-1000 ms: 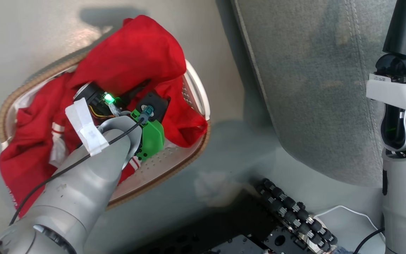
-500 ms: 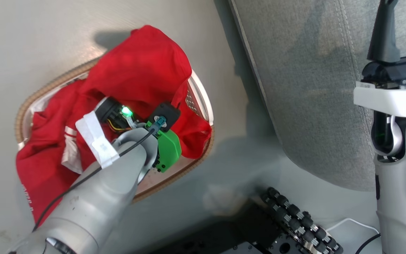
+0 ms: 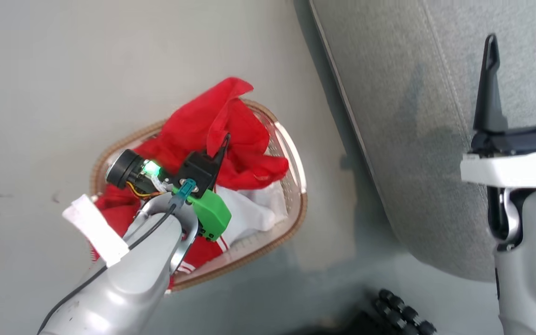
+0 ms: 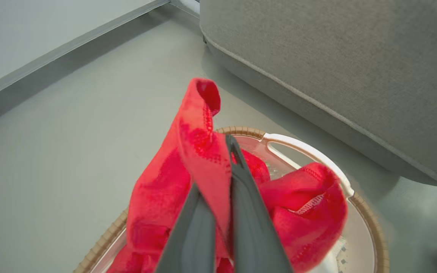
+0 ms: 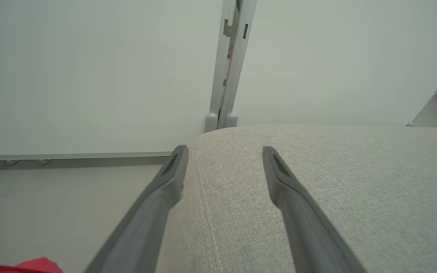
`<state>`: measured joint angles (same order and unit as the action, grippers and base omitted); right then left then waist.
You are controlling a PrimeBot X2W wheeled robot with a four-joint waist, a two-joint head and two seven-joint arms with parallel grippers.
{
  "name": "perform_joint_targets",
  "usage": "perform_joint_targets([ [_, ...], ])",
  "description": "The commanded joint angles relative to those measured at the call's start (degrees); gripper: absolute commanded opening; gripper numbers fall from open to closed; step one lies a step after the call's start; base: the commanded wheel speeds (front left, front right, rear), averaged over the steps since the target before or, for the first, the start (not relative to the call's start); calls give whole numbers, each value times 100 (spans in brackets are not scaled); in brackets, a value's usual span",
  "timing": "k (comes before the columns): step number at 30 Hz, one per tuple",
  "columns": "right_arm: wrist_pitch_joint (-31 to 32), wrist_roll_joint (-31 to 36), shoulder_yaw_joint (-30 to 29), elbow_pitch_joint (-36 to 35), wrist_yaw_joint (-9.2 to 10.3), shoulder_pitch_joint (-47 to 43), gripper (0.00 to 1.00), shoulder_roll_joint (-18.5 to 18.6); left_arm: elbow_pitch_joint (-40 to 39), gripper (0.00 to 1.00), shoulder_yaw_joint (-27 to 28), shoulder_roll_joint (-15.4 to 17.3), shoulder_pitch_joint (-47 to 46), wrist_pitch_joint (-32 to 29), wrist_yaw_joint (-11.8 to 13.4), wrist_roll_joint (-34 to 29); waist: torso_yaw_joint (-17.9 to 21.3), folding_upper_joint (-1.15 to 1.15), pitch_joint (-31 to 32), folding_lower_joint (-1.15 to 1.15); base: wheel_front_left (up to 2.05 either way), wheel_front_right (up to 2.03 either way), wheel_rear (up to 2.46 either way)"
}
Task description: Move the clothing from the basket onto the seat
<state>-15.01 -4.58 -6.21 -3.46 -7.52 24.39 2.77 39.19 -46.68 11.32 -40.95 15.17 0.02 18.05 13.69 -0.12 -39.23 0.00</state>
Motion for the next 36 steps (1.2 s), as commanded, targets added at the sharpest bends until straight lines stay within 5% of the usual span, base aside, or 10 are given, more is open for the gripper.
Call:
perform_joint_targets([
  [1, -26, 65, -31, 45, 6, -171, 100, 21, -156, 0, 70, 64, 140, -1, 41, -56, -544, 12, 820, 0, 0, 0, 0],
  [21, -26, 319, 223, 490, 6, -1401, 100, 21, -1049, 0, 73, 761, -924, -39, -485, -946, -1014, 12, 3001, 0, 0, 0, 0],
  [36, -26, 251, 1123, 835, 6, -1312, 100, 19, -1139, 0, -73, 748, -2318, -490, -698, -851, -904, 12, 3421, 0, 0, 0, 0],
])
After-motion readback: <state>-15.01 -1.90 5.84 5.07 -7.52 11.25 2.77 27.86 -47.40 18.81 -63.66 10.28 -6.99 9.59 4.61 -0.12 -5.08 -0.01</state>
